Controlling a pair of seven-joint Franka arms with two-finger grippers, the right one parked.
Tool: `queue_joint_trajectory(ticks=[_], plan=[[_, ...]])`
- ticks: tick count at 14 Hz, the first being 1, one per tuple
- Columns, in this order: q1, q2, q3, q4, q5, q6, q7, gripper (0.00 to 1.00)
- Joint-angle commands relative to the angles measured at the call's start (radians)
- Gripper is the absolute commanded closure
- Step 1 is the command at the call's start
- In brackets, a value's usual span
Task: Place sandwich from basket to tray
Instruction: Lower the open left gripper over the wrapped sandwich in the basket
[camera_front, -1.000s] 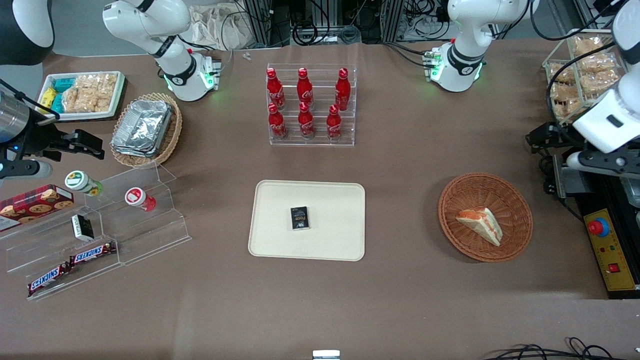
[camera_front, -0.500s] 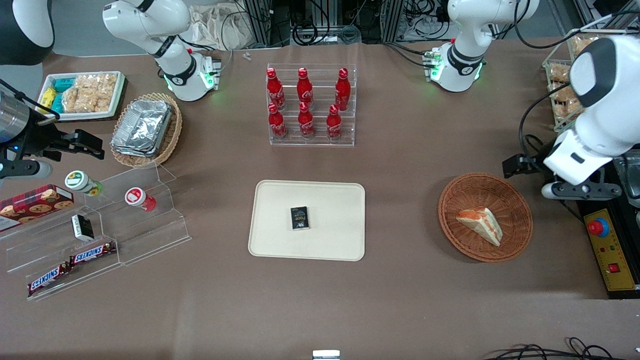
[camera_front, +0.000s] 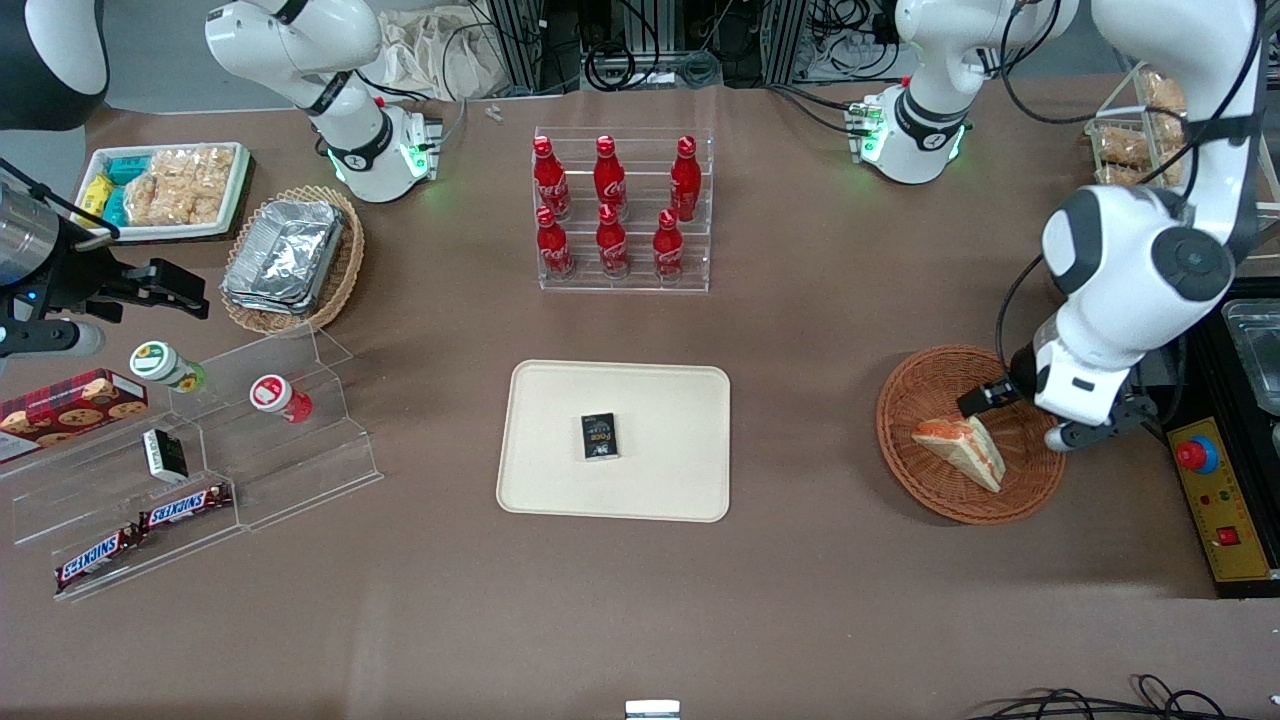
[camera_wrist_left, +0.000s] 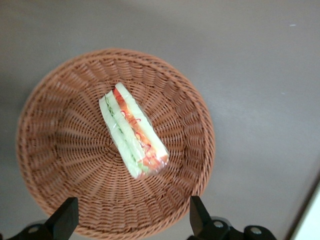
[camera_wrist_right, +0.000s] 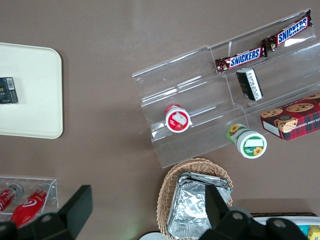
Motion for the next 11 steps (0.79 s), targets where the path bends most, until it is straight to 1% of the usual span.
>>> queue_joint_trajectory(ticks=[1, 3, 6, 9, 11], plan=[[0.003, 0.071, 0.006, 0.020, -0.001, 0.074, -0.102, 0.00], [0.004, 0.114, 0.007, 0.020, 0.001, 0.132, -0.159, 0.00], [0.004, 0.156, 0.007, 0.043, 0.002, 0.143, -0.207, 0.00], [0.004, 0.174, 0.009, 0.031, 0.002, 0.163, -0.213, 0.00], [0.004, 0.187, 0.026, 0.033, 0.004, 0.166, -0.219, 0.01]])
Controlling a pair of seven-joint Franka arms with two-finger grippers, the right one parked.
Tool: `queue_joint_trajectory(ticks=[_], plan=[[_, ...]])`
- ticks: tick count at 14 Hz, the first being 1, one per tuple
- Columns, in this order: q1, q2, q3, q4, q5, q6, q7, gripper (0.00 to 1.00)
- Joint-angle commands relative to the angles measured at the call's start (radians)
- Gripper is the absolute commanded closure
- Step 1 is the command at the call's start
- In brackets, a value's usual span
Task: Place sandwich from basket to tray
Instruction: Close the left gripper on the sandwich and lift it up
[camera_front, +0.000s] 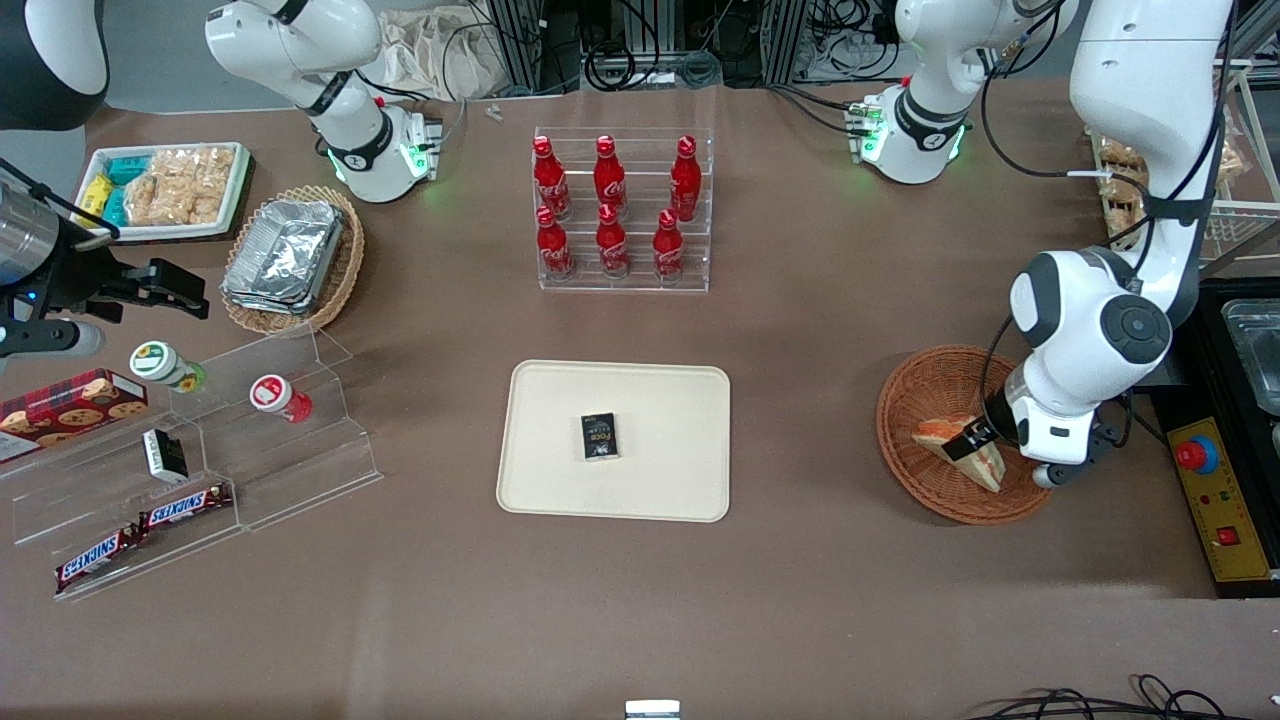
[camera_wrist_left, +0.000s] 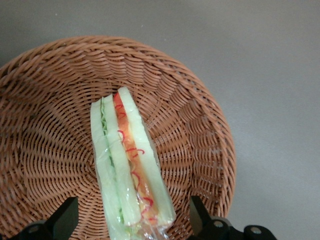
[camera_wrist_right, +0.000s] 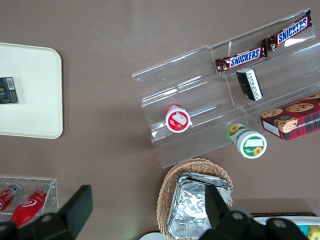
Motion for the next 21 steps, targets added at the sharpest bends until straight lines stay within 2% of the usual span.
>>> queue_joint_trajectory(ticks=[1, 2, 3, 5, 6, 11, 15, 18, 21], plan=[[0.001, 0.022, 0.015, 0.015, 0.005, 0.021, -0.020, 0.06], [0.001, 0.020, 0.017, 0.018, 0.005, 0.019, -0.020, 0.14], [0.001, 0.019, 0.017, 0.024, 0.005, 0.018, -0.021, 0.30], [-0.001, 0.004, 0.017, 0.027, 0.005, -0.007, -0.032, 0.83], [-0.001, -0.013, 0.017, 0.036, 0.005, -0.056, -0.032, 1.00], [-0.007, -0.096, 0.011, 0.226, 0.021, -0.472, -0.024, 1.00], [-0.013, -0.144, -0.008, 0.420, 0.019, -0.766, 0.061, 1.00], [-0.014, -0.144, -0.014, 0.552, 0.009, -0.887, 0.129, 1.00], [-0.014, -0.168, -0.053, 0.583, 0.009, -0.891, 0.180, 1.00]])
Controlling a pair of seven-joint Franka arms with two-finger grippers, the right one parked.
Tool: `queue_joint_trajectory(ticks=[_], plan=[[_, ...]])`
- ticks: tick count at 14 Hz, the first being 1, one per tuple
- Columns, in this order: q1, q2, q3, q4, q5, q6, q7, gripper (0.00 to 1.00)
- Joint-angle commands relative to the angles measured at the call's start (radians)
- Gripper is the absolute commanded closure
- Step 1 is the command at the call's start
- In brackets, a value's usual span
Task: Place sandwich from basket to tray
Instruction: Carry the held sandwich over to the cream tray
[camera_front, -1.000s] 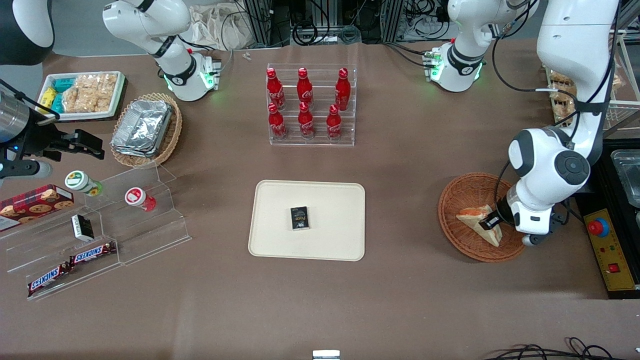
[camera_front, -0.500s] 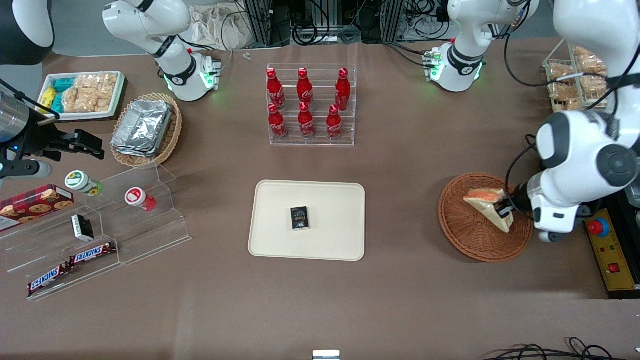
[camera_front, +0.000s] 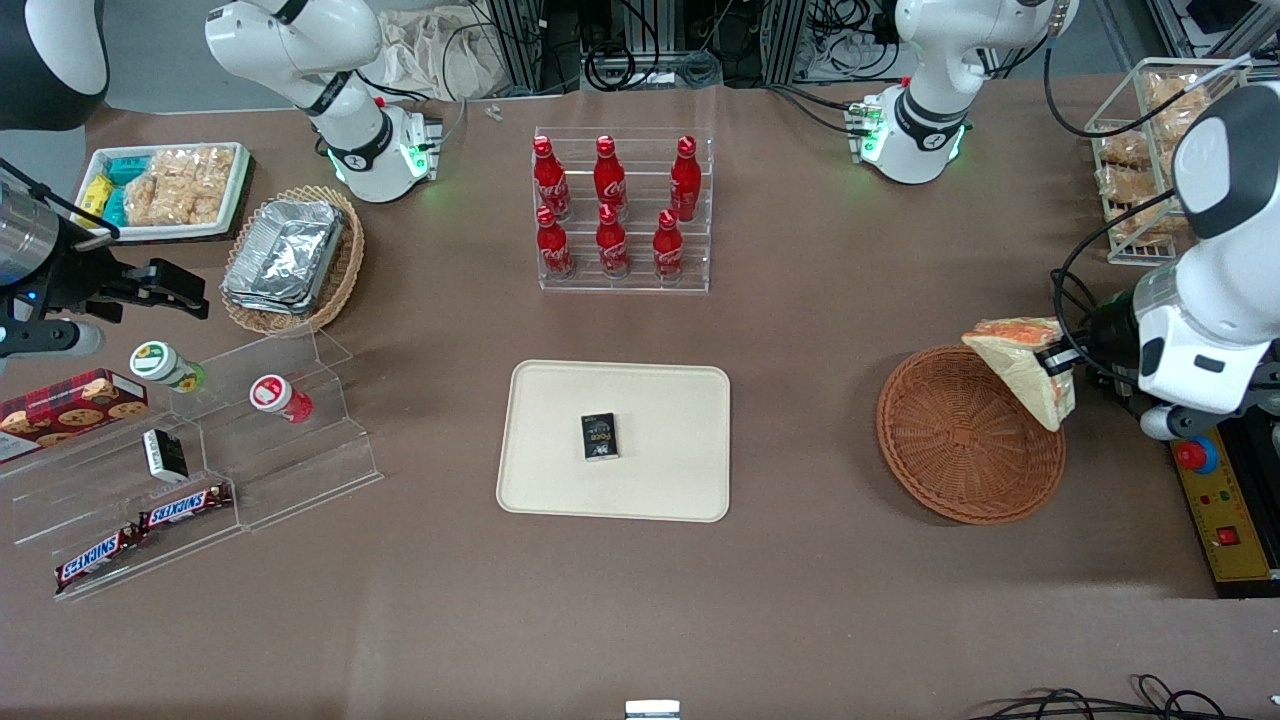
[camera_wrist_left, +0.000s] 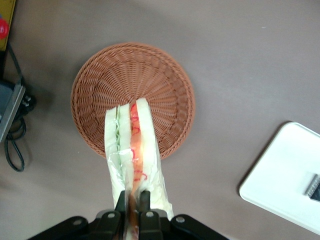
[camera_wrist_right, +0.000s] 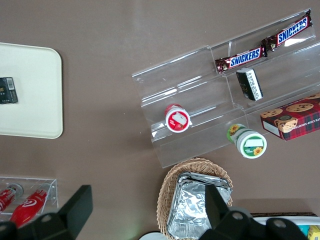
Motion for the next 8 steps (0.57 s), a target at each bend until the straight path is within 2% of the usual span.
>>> queue_joint_trajectory(ticks=[1, 6, 8], plan=[[-0.003, -0.015, -0.055, 0.033, 0.003, -0.029, 0.036, 1.00], [-0.004, 0.023, -0.291, 0.031, 0.017, -0.010, 0.039, 1.00], [-0.015, 0.066, -0.378, 0.031, 0.086, 0.032, 0.036, 1.00]])
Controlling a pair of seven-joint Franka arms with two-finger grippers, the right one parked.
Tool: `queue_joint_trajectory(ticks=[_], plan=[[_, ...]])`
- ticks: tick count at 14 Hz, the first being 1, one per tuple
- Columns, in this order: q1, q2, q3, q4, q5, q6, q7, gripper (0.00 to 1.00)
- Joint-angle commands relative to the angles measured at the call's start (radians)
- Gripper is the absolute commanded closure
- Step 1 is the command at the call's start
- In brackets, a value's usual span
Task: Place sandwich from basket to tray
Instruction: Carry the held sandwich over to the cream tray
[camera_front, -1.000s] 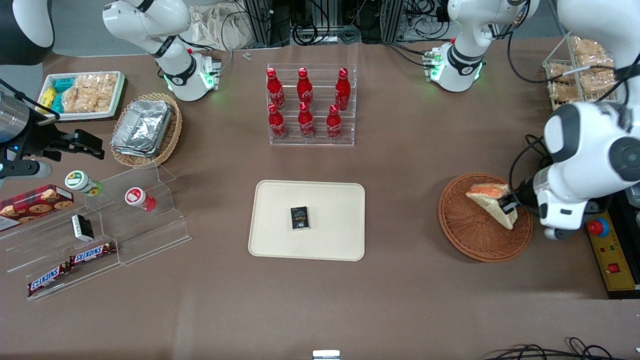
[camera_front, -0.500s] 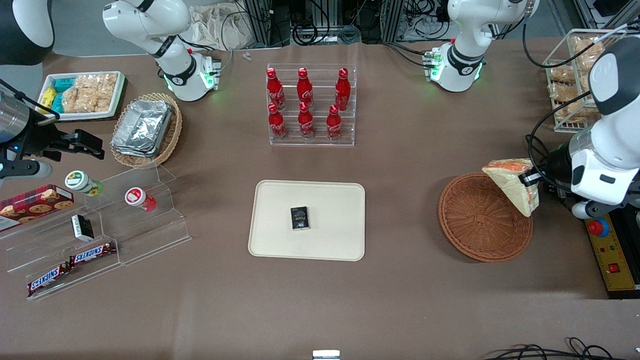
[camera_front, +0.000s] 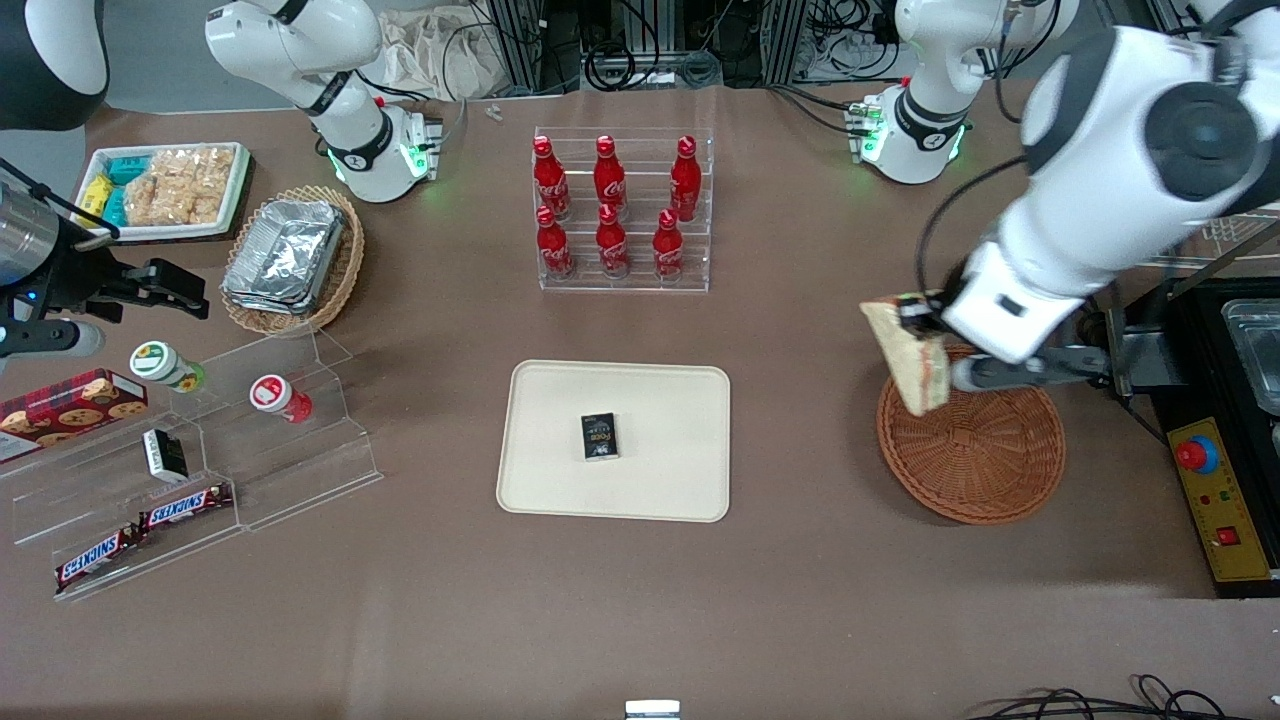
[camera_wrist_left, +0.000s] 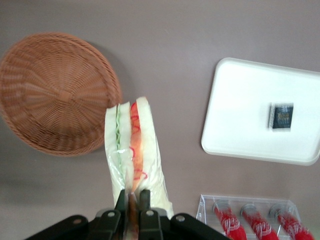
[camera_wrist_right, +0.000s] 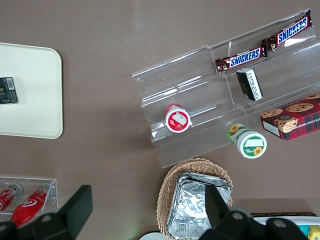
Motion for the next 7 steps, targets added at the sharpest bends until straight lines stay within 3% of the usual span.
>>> queue_joint_trajectory(ticks=[1, 7], plan=[[-0.015, 0.074, -0.085, 0.011, 0.078, 0.058, 0.007, 1.00], [-0.167, 0.304, -0.090, 0.015, 0.161, 0.287, 0.007, 1.00]])
